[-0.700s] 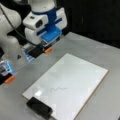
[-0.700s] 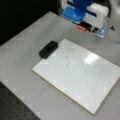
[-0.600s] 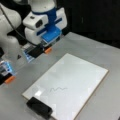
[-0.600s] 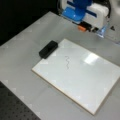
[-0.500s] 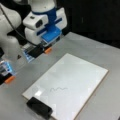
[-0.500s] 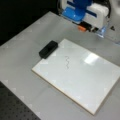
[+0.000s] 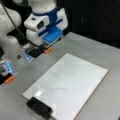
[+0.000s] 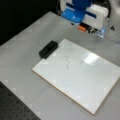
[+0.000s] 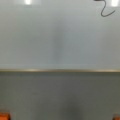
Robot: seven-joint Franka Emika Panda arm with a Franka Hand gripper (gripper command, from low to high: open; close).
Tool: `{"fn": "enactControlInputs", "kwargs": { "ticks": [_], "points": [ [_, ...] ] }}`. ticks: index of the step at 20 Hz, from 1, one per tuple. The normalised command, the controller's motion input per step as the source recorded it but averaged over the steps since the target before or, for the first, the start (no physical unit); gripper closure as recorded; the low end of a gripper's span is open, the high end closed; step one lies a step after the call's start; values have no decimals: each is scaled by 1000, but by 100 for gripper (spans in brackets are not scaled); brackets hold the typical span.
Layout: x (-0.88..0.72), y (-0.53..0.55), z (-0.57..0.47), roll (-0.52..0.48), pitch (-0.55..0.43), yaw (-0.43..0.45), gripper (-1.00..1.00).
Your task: Erasing curve lines
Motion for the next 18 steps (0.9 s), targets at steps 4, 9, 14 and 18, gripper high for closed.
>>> {"fn": "enactControlInputs", "kwargs": {
  "ticks": [4,9,14,18],
  "points": [
    [-34,-196,-88,-5,-32,58,-100],
    [-5,-296,-105,-63,-8,112,-100],
    [48,-448,-108,-97,-2,197,-100],
    [85,-461,-92,-95,-4,217,-100]
  ]
}}
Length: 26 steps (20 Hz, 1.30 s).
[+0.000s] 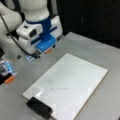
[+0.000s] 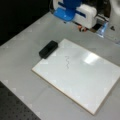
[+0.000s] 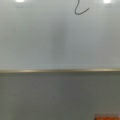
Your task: Erasing curve lines
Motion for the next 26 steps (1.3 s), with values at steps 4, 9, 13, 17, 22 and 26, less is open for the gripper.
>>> {"fn": "enactControlInputs", "kwargs": {
  "ticks": [4,9,13,17,22,26],
  "points": [
    [97,-428,-87,-85,22,220,-100],
    [118,-476,-46,-94,49,241,-100],
    [142,-491,-23,-78,68,219,-100],
    [177,-496,-32,-83,71,214,-100],
    [222,-488,-39,-87,83,212,-100],
    [234,-366,-15,-88,122,213,-100]
  ]
}}
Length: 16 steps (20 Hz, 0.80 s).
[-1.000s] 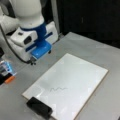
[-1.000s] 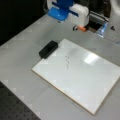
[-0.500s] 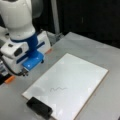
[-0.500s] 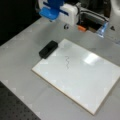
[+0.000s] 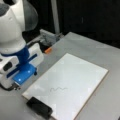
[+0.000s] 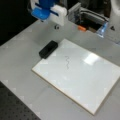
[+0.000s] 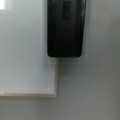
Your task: Erasing curve lines
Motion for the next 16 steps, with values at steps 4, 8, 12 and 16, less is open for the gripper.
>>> {"fn": "enactControlInputs", "kwargs": {
  "ticks": [4,8,12,16],
  "points": [
    [213,-258,-26,-54,136,212,-100],
    [185,-206,-59,-47,122,191,-100],
    [174,-223,-95,-57,83,166,-100],
    [134,-184,-53,-46,120,157,-100]
  ]
}}
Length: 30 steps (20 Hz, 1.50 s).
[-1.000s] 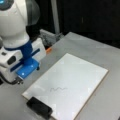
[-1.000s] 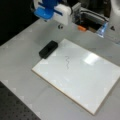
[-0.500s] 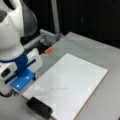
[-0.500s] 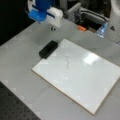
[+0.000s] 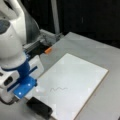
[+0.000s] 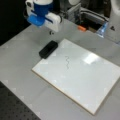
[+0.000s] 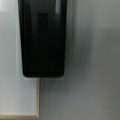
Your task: Erasing curve lines
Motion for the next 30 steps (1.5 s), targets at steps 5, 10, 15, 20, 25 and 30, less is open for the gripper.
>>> {"fn": "enactControlInputs", "kwargs": {
  "ticks": [5,10,15,20,25,30],
  "points": [
    [119,-118,-8,-32,133,157,-100],
    [135,-28,-34,-21,146,123,-100],
    [168,13,-53,-23,125,83,-100],
    [201,4,-31,6,101,39,-100],
    [252,-39,-50,32,82,35,-100],
    [274,-96,-20,60,69,41,-100]
  ]
}}
